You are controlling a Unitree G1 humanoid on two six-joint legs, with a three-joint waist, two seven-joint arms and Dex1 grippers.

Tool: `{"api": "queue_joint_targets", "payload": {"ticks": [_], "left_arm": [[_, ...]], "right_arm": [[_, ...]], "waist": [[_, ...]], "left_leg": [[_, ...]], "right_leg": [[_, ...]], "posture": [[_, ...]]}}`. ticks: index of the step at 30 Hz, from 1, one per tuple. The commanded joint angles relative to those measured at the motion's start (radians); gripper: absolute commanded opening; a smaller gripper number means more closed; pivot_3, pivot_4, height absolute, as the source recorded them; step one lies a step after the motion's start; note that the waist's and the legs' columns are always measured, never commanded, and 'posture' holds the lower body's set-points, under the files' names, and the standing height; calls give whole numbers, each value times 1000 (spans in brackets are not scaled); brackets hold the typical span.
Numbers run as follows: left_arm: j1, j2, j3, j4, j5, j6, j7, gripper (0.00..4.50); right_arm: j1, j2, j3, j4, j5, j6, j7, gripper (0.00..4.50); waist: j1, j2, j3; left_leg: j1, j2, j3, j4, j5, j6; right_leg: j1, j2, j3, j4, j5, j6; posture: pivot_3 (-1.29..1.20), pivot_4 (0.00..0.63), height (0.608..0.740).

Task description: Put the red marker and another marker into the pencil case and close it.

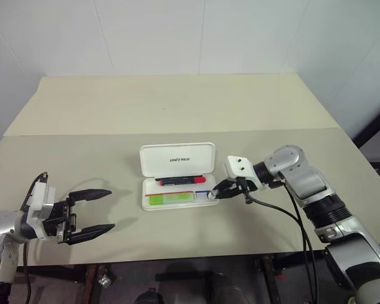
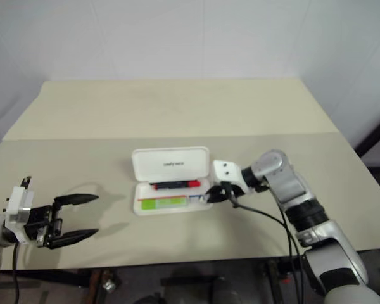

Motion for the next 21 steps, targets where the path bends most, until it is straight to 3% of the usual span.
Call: {"api": "queue_joint_targets", "payload": {"ticks": [1,14,21], "left_arm": [[-30,17,44,48,-27,-29,-40,4500],[-88,18,33,112,-10,-48,-73,4500],[-104,18,25,116,-9,-47,-73,4500]], "right_arm": [[-13,25,1,-46,4,37,-37,355],[-2,18,14,-102,-5,120,-57,355],[-1,-1,31,-111,-18,142,-57,2742]], "waist": [[1,0,0],[4,0,0],[3,0,0]], "left_leg": [[0,0,0,0,0,0],[-1,0,0,0,-1,1],[-1,0,0,0,-1,1]], "right_leg": [[0,0,0,0,0,0],[0,0,0,2,0,0],[0,0,0,2,0,0]], "posture": [[0,150,740],[0,150,740],[0,150,740]]}}
